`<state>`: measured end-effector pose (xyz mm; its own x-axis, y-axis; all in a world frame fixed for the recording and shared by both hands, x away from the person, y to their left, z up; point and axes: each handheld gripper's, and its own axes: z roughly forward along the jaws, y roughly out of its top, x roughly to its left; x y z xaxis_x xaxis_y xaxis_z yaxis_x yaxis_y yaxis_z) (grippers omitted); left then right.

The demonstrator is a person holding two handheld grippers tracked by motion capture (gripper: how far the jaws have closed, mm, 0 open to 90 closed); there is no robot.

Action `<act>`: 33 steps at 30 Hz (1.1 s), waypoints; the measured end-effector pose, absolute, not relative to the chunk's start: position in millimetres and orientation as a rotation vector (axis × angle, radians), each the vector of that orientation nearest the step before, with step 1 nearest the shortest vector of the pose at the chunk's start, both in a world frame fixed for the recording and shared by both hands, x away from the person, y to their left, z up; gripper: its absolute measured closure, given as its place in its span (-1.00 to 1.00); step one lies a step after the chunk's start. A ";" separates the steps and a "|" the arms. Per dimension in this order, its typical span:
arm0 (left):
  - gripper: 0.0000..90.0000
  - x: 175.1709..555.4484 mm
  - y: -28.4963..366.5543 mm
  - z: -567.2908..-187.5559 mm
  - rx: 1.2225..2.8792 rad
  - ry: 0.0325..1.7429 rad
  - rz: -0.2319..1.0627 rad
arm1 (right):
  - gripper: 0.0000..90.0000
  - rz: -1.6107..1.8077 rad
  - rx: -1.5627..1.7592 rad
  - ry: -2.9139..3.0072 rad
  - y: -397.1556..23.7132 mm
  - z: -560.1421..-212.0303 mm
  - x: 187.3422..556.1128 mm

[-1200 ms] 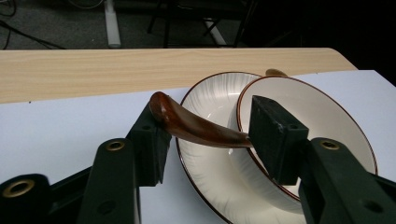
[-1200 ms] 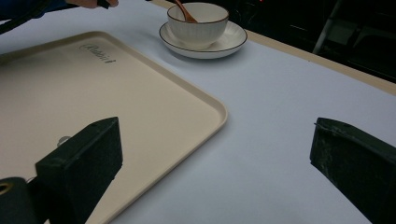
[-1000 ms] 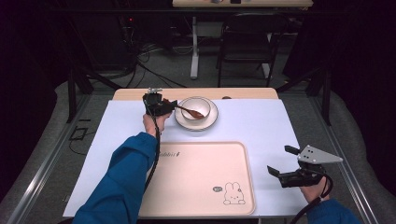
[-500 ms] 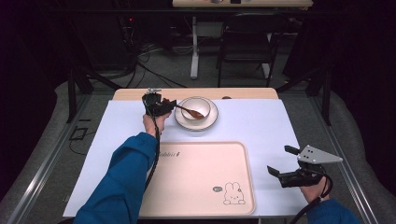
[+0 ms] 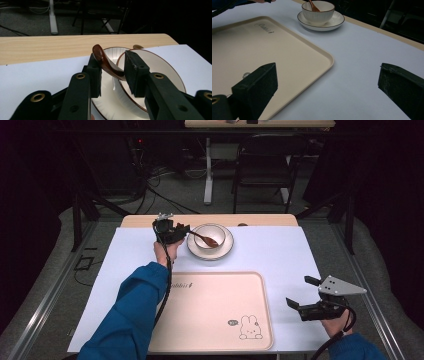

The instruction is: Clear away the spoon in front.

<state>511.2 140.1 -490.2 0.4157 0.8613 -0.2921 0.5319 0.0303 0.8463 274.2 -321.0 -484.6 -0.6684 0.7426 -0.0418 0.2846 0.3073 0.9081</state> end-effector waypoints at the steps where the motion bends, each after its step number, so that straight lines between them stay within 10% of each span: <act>1: 0.54 510.1 139.9 -488.6 1.635 1.235 0.394 | -0.96 1.333 0.911 2.122 -321.0 -484.6 274.2; 33: 0.86 500.3 132.7 -469.1 1.611 1.080 0.357 | -0.96 1.331 0.910 2.122 -320.6 -484.5 274.1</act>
